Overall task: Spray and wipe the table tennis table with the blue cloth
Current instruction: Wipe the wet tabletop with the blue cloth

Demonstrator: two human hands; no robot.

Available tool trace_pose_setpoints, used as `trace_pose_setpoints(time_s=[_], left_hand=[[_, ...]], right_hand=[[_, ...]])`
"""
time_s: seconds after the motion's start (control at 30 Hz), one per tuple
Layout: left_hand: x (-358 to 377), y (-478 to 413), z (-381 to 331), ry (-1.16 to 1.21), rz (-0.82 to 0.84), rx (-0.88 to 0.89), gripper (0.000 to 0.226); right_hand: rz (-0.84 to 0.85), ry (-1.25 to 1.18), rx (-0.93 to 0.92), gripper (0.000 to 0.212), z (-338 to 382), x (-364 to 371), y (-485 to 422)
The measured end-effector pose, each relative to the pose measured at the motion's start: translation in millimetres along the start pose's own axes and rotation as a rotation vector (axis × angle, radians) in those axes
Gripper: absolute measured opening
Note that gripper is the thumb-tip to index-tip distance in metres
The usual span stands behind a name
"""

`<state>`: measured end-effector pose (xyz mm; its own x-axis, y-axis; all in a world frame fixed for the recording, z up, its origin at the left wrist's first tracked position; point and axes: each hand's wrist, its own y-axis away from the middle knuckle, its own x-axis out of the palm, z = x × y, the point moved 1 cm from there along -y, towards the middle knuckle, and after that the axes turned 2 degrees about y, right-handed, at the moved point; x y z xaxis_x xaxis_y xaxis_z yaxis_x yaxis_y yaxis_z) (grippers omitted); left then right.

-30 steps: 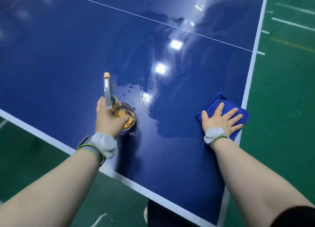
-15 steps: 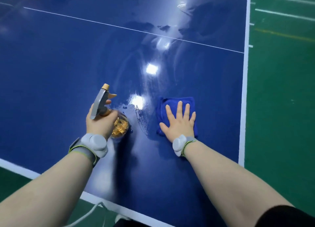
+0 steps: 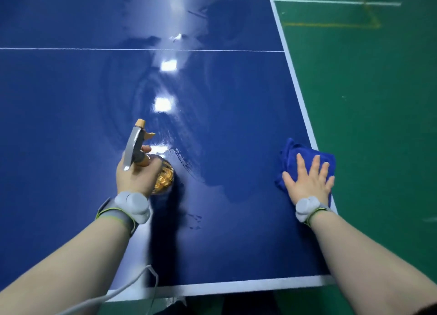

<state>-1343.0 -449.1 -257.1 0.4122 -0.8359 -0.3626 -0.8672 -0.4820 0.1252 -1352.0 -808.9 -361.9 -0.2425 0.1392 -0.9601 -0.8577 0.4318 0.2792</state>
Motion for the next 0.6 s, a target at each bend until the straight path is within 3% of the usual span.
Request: trace_pose_setpoints(time_s=[0.1,0.2,0.47,0.6], left_hand=[[-9.7,-5.8,6.6,-0.063,0.123,0.035,0.056],[-18.5,-8.5,10.2,-0.111,0.240,0.129,0.065],[-31.1,-11.7,20.6,-0.115,0.367,0.162,0.051],[-33.3,-10.2,23.8,-0.103,0.372,0.121,0.034]], right_hand=[[0.017,-0.042,0.164,0.076,-6.6,6.5,27.0],[0.026,-0.041,0.188,0.077,22.1,13.1,53.9],[0.040,0.046,-0.314,0.079,163.3,42.7,158.7],[0.074,0.091,-0.465,0.076,171.2,48.8,181.3]])
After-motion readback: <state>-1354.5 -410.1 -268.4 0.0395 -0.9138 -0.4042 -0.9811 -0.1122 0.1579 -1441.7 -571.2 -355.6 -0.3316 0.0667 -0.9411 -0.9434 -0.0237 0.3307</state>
